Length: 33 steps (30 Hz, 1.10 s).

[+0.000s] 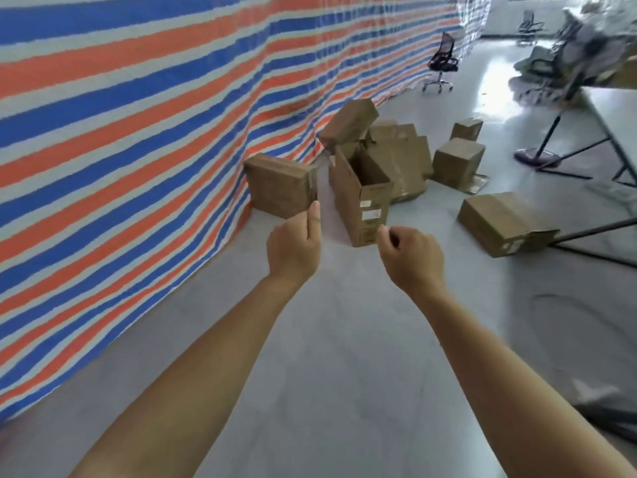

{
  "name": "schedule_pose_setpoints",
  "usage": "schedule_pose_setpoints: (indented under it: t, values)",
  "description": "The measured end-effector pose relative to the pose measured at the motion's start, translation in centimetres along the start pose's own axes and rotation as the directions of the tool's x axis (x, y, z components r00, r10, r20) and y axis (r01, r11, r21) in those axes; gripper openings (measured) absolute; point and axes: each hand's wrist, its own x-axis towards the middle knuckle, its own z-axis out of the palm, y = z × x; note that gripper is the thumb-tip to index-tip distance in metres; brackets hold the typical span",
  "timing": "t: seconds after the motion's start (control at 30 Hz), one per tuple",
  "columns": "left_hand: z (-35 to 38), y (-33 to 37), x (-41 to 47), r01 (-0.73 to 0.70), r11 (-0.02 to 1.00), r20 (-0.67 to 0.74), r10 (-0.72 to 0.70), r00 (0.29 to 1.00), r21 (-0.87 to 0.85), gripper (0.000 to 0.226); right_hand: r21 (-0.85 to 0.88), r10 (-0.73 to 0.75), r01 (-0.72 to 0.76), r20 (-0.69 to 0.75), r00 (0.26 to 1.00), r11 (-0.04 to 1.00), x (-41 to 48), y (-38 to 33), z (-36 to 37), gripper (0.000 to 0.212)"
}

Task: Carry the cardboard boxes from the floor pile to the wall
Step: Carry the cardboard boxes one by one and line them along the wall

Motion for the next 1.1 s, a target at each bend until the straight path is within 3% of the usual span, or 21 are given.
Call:
schedule_pose_setpoints:
  t: [0.1, 0.27, 0.43, 0.63, 0.77, 0.97, 1.1]
  values:
    - [5.9, 1.4, 4.7, 0.009, 0.999, 0.051, -0.006, 0.999, -0.052, 0.052, 0.029, 0.036, -0.037, 0.029, 0.999, 0.999, 6.7, 3.6, -0.5, 0.052]
    - [11.1, 1.0, 13.2, 0.009, 1.000, 0.051, -0.010, 0.999, 0.011, 0.050, 0.048, 0.045, -0.049, 0.068, 0.997, 0.998, 16.8, 6.6, 0.3, 0.054]
    - [16.7, -4.0, 20.0, 0.129, 0.992, 0.028, -0.129, 0.991, 0.000, 0.054, 0.015, 0.035, -0.038, 0.141, 0.989, 0.999, 24.9, 9.2, 5.0, 0.056]
    - [25.3, -10.9, 29.4, 0.242, 0.970, 0.173, -0.234, 0.957, -0.029, 0.057, -0.073, 0.021, -0.004, 0.240, 0.971, 0.997, 35.7, 12.8, 13.4, 0.054]
    - [31.2, -13.2, 39.3, 0.221, 0.975, 0.248, -0.219, 0.944, 0.022, 0.056, -0.158, 0.050, -0.002, 0.298, 0.953, 0.987, 46.5, 14.5, 17.4, 0.050]
    - [40.6, -15.8, 51.2, 0.137, 0.983, 0.329, -0.170, 0.929, 0.121, 0.055, -0.108, 0.133, -0.109, 0.257, 0.957, 0.988, 59.4, 18.0, 20.0, 0.052]
    - [48.9, -19.2, 58.1, 0.123, 0.979, 0.390, -0.177, 0.904, 0.159, 0.054, -0.116, 0.221, -0.194, 0.309, 0.925, 0.974, 67.8, 23.2, 24.6, 0.053]
